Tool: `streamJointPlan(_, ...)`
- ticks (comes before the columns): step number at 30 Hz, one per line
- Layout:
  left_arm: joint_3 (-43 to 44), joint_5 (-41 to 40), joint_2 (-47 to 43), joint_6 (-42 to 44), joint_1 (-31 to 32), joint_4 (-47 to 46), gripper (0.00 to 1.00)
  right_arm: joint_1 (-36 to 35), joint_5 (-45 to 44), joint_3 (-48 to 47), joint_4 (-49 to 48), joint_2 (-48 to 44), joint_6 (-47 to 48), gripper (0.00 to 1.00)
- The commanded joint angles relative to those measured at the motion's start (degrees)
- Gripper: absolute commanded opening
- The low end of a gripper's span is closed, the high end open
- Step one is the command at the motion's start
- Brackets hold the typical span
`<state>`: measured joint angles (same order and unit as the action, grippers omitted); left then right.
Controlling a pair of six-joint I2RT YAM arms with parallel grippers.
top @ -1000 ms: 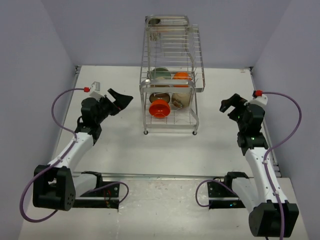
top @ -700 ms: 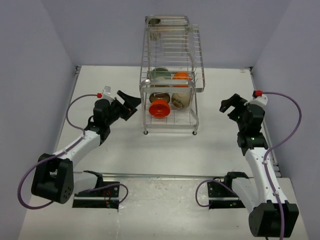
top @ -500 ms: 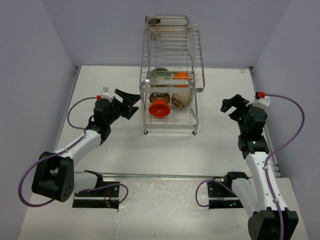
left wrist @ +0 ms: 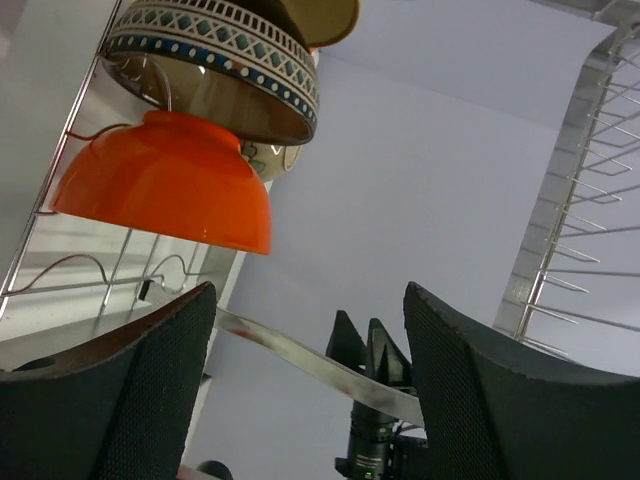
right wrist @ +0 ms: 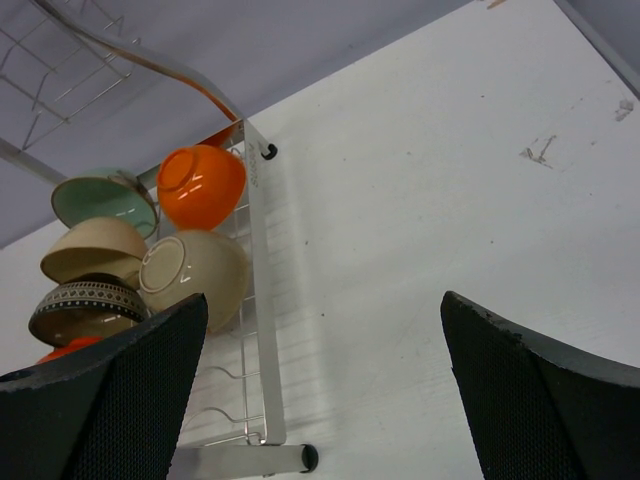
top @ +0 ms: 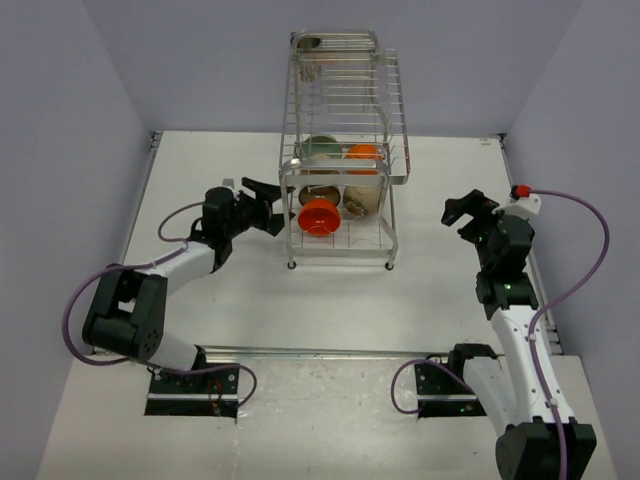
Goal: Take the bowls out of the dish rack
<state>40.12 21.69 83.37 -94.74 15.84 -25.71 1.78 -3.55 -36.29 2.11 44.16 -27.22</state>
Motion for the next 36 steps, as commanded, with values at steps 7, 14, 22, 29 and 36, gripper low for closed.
streamJointPlan(7, 5.9, 12.8, 7.2, -7.2, 0.5, -3.6, 0.69, -0.1, -1.4, 0.9, -3.1, -1.4, 0.4, 0.99)
streamJointPlan(14, 7.1, 12.9, 7.1, -7.0, 0.5, -1.8, 0.69, -0.1, -1.5, 1.3, -3.8, -2.1, 0.3, 0.99)
streamJointPlan(22, 9.5, 11.7, 9.6, -6.8, 1.9, 0.3, 0.69, -0.1, -2.2, 2.4, -4.1, -4.2, 0.5, 0.99)
streamJointPlan(29, 8.8, 10.2, 10.9, -5.5, 2.4, 2.2, 0.68, -0.1, -2.2, 2.8, -4.5, -4.9, 0.4, 0.99)
streamJointPlan(36, 9.5, 8.7, 12.9, -4.6, 2.5, 3.0, 0.65, -0.1, -1.4, 3.1, -4.8, -4.8, 0.4, 0.99)
